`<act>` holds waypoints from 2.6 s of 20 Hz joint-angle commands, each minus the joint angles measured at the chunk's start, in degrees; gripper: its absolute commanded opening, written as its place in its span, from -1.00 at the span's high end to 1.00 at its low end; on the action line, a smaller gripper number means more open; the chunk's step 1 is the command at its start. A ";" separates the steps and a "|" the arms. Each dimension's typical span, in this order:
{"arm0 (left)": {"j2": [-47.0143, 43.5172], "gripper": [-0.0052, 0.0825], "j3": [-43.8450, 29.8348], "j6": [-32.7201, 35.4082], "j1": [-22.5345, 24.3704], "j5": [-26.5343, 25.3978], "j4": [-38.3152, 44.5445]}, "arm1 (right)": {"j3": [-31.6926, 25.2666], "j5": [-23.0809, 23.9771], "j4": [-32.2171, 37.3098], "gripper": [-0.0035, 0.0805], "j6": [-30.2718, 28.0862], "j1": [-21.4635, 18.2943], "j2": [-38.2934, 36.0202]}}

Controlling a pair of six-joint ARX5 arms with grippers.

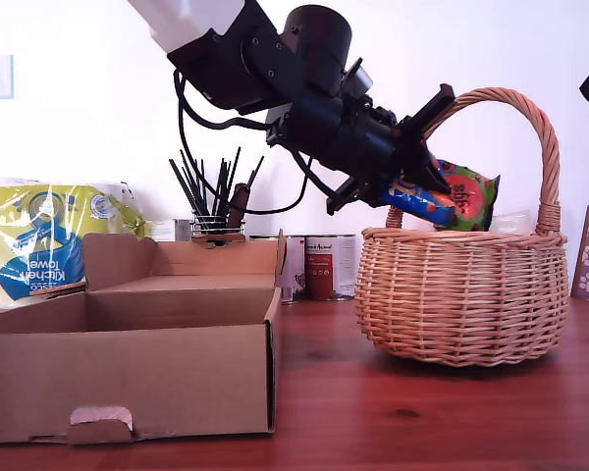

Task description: Move the bags of Easter eggs from the cardboard box on the left into the woven basket on the right side.

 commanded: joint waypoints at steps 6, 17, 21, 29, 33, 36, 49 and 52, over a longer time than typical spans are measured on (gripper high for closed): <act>1.46 0.88 -0.83 -5.95 -1.29 1.90 3.89 | 0.66 0.04 0.20 0.95 0.22 0.26 -0.02; 1.90 0.37 -0.83 -3.69 -2.03 -7.02 -4.46 | 0.66 0.04 0.28 0.95 0.22 0.26 -0.02; 1.86 -0.30 -0.63 -2.73 -2.03 -2.78 -5.86 | 0.66 0.04 0.61 0.95 0.22 0.26 -0.02; -0.52 -0.31 10.88 15.85 -1.27 -8.22 -26.93 | 0.66 0.02 0.63 0.95 0.24 0.26 -0.02; -1.86 -0.30 16.76 25.16 -1.07 -14.40 -41.64 | 0.66 0.02 0.63 0.95 0.24 0.26 -0.02; -4.42 -0.25 17.09 27.69 -0.70 -15.98 -48.57 | 0.66 0.02 0.57 0.95 0.24 0.26 -0.02; -24.44 0.94 -0.39 30.14 3.80 -16.09 -47.69 | 0.52 5.01 19.69 0.95 5.66 -8.15 8.11; -34.64 0.94 -16.15 30.18 6.88 -16.61 -37.24 | 0.52 4.68 22.38 0.95 6.12 -13.92 8.09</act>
